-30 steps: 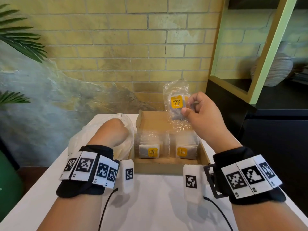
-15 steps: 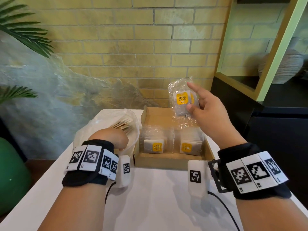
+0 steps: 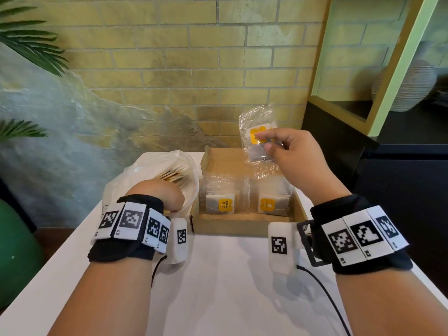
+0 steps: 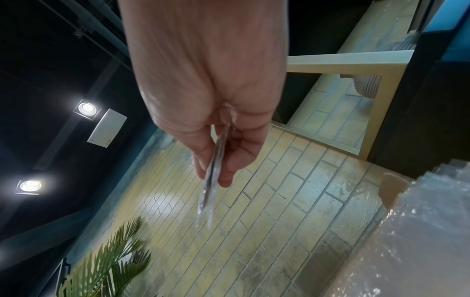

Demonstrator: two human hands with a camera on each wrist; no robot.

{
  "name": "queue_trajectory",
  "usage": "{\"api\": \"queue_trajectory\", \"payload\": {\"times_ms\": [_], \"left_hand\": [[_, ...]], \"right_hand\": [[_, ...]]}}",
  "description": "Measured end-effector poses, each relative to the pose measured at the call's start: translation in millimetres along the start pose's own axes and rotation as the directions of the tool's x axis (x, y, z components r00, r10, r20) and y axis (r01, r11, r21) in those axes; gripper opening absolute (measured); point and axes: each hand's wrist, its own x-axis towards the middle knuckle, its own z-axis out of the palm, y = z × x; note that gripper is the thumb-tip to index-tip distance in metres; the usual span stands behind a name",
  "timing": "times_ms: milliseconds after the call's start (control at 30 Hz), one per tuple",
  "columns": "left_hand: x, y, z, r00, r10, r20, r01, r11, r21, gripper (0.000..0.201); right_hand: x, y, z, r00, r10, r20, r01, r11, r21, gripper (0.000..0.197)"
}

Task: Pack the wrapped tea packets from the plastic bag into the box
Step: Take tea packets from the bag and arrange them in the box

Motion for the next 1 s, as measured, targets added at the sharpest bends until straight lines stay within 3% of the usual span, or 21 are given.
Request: {"api": "queue_trajectory", "payload": {"times_ms": [100,233,333,500,633,800,1000], "left_hand": [[0.1,-2.3,2.1,1.000,0.008,-0.003,-0.008,1.000,0.005,0.042],[-1.3,0.2,3.8,0.997,0.050,-0.057,-0.047,0.998,0.050,0.043],[-4.3,1.5,2.4,0.989,0.109,-0.100,-0.097,0.989,0.114,0.036],[-6.5,-1.9,-12.8,0.963,0.103,-0.247,-0.105,0.994,0.006,0.018],[-8.1,-7.3,-18.1,0.872,0.079,-0.483,-0.187,0.966,-0.181,0.028],[-11.7,-5.8,-20.1,0.786,0.073,-0.614,-0.319,0.899,-0.301,0.033],[-10.4,-2.3,-25.6,0.661,0.098,-0.744,-0.599,0.666,-0.445,0.020]], "right_hand": [[-0.6,0.4,1.5,1.000,-0.005,0.000,0.005,1.000,0.000,0.024],[-0.9,0.2,0.7,1.000,-0.003,-0.002,0.003,1.000,-0.007,0.024],[-0.9,0.3,-1.4,1.000,0.002,-0.006,-0.002,1.000,-0.013,0.025],[-0.8,1.1,-2.3,1.000,-0.002,-0.012,0.002,1.000,-0.013,0.025],[-0.6,1.5,-2.8,1.000,0.008,-0.005,-0.008,1.000,-0.015,0.025],[-1.1,1.5,-2.4,1.000,0.018,-0.003,-0.018,1.000,-0.014,0.025],[-1.0,2.2,-1.6,1.000,0.015,0.000,-0.015,1.000,-0.014,0.028]]}}
